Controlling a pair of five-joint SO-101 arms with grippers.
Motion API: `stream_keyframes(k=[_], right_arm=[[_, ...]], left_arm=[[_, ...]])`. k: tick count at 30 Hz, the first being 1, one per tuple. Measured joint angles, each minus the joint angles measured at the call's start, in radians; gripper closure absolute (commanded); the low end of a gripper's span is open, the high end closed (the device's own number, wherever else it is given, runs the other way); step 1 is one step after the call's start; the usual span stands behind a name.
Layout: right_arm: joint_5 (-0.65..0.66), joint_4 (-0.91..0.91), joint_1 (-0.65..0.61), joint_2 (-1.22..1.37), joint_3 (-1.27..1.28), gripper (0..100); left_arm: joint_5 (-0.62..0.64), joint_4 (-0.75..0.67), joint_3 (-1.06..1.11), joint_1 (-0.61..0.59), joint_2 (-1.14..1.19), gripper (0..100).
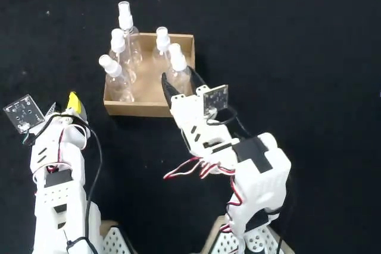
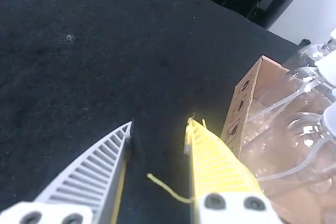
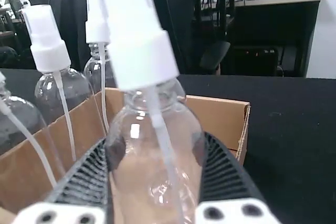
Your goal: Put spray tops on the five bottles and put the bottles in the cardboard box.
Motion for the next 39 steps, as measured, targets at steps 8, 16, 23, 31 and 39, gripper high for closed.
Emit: stream_keyframes(k=[8,16,23,31,39], right_arm=[[0.000,0.000,0.002,0.000,0.000,81.6],[0.000,0.000,-0.012,0.000,0.000,83.5],[0.000,0.000,-0.057,0.000,0.000,83.5],[0.130,0.000,-0.057,0.000,0.000,83.5],[0.172,0.000,-0.057,0.000,0.000,83.2]], left_arm=[[0.000,0.000,0.000,0.000,0.000,86],[0.000,0.000,0.000,0.000,0.000,86],[0.000,0.000,0.000,0.000,0.000,86],[0.000,0.000,0.000,0.000,0.000,86],[0.000,0.000,0.000,0.000,0.000,86]])
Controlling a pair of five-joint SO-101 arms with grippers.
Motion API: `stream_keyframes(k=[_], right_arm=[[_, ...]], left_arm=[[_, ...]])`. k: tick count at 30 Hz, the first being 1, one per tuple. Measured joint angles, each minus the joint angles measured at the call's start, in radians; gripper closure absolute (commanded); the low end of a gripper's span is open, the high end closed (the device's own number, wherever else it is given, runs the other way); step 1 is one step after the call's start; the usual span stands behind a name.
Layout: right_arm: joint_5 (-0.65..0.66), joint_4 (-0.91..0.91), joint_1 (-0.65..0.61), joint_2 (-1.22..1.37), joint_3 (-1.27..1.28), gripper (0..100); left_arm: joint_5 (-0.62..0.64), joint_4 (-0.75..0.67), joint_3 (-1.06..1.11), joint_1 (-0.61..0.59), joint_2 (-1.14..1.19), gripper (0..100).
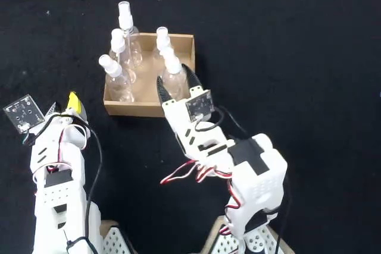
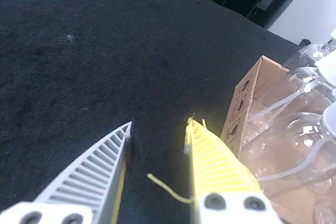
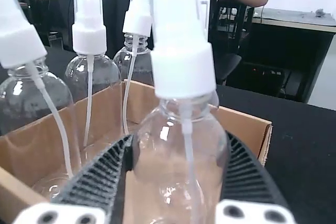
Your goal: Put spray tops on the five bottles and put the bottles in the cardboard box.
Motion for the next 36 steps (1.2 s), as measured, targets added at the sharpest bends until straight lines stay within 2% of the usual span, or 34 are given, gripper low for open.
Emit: stream_keyframes(k=[5,11,36], right_arm=[[0.000,0.000,0.000,0.000,0.000,82.5],[0.000,0.000,0.000,0.000,0.000,70.1],[0.000,0.000,-0.006,0.000,0.000,71.9]], left_arm=[[0.000,0.000,0.000,0.000,0.000,86],[0.000,0.000,0.000,0.000,0.000,86],[0.000,0.000,0.000,0.000,0.000,86]])
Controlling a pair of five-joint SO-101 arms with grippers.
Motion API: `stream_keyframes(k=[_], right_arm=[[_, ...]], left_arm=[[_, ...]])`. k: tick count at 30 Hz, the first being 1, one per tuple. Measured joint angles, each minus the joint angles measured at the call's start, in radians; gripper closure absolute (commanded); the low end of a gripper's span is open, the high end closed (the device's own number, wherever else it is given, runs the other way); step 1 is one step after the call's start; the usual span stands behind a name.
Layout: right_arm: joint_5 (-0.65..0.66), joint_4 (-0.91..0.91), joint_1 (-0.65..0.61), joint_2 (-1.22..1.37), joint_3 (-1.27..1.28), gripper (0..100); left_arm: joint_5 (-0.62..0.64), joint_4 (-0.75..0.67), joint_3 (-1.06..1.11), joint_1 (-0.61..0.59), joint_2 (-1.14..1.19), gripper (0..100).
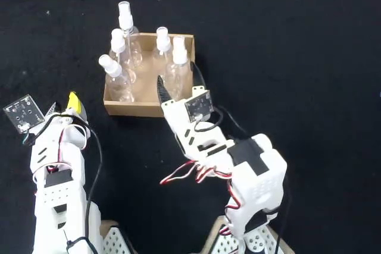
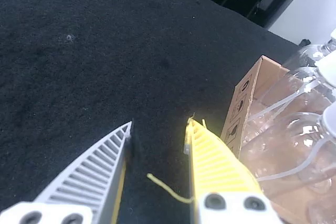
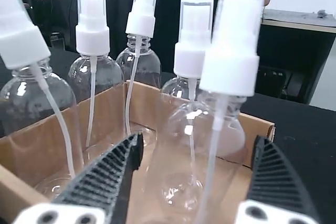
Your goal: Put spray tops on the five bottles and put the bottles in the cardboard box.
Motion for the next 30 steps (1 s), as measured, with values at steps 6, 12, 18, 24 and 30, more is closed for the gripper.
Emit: stream_keyframes(k=[6,12,18,24,30], right_arm=[[0.000,0.000,0.000,0.000,0.000,71.9],[0.000,0.000,0.000,0.000,0.000,71.9],[0.005,-0.017,-0.018,0.000,0.000,71.9],[0.006,-0.025,-0.034,-0.051,0.002,71.9],[0.006,-0.025,-0.032,-0.078,0.008,71.9]], left_arm=[[0.000,0.000,0.000,0.000,0.000,86],[0.000,0.000,0.000,0.000,0.000,86],[0.000,0.000,0.000,0.000,0.000,86],[0.000,0.000,0.000,0.000,0.000,86],[0.000,0.000,0.000,0.000,0.000,86]])
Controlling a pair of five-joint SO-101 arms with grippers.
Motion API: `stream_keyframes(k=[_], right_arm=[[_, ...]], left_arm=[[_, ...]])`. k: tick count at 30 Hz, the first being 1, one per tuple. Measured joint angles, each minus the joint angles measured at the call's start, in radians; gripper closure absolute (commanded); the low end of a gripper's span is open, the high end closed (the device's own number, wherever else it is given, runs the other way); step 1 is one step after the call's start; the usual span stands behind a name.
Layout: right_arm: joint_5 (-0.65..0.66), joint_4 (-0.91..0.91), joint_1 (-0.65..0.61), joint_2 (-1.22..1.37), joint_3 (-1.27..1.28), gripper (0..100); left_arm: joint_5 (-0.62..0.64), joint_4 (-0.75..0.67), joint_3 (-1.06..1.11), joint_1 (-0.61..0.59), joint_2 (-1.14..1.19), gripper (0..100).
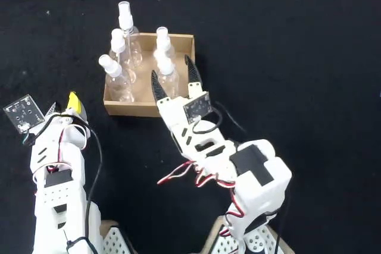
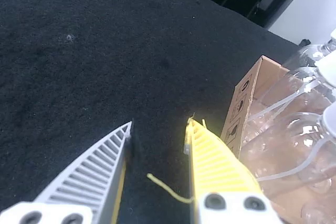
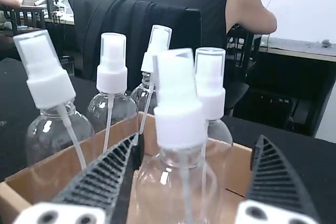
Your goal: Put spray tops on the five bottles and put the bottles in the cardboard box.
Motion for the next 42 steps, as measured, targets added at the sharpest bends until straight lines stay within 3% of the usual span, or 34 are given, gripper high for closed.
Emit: stream_keyframes(k=[8,14,17,21,26,29,36,42], right_arm=[[0.000,-0.006,0.000,-0.023,0.000,71.9],[0.000,-0.005,0.000,-0.213,0.041,71.9],[0.025,0.080,-0.009,-0.344,0.041,71.9],[0.038,0.276,-0.012,-0.526,0.040,74.1],[0.041,0.603,0.020,-0.740,-0.009,98.8],[0.038,0.839,0.110,-0.844,-0.023,94.1],[0.041,1.344,0.348,-1.068,-0.023,93.9],[0.044,1.728,0.456,-1.257,0.054,93.9]], left_arm=[[0.000,0.000,0.000,0.000,0.000,86],[0.000,0.000,0.000,0.000,0.000,86],[0.000,0.000,0.000,0.000,0.000,86],[0.000,0.000,0.000,0.000,0.000,86],[0.000,0.000,0.000,0.000,0.000,98],[0.000,0.000,0.011,0.000,-0.002,96],[0.000,0.006,0.023,0.000,-0.002,97],[0.003,0.244,0.008,0.000,-0.112,97]])
